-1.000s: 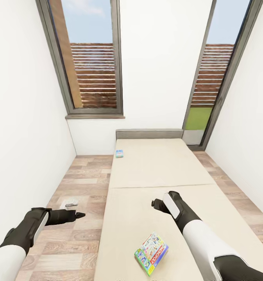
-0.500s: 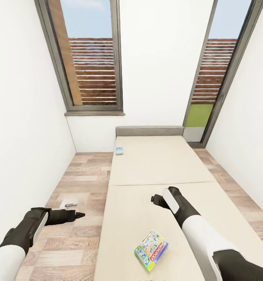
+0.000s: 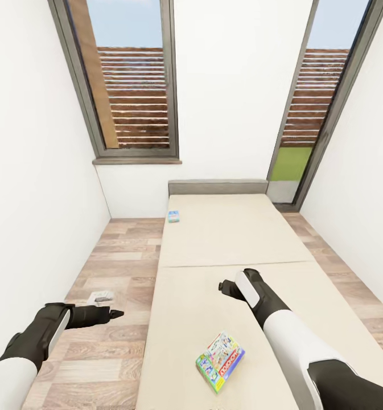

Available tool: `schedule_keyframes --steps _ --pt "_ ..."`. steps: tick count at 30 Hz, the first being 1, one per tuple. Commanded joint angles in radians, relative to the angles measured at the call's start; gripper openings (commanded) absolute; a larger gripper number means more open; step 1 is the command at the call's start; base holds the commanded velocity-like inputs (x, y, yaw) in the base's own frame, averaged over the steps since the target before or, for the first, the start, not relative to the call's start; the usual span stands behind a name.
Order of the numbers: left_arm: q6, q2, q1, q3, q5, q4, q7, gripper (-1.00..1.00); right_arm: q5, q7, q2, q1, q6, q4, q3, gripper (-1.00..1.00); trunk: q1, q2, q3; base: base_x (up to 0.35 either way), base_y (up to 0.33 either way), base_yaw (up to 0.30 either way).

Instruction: Put all the toys in the child's room - the three board games (two on the bed and one on the table), the two jigsaw puzzles on the table, and the tennis ball on the table - inside the toy box on the table in the child's room.

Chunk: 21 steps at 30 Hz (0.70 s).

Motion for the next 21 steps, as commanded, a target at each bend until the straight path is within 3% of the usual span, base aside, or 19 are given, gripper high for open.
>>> schedule_keyframes --steps 1,21 --pt "0.006 -0.001 -0.001 0.004 -0.006 -0.001 -0.007 1.0 -0.01 -0.01 0.0 -0.001 0.002 -0.001 0.005 1.0 0.0 -0.002 -0.003 0.0 0.0 0.0" --pt "-0.027 -0.002 -0.001 0.004 -0.001 0.0 -0.007 1.0 -0.011 -0.01 0.003 -0.01 0.004 -0.001 0.005 1.0 0.0 -0.002 -0.036 0.0 0.0 0.0"
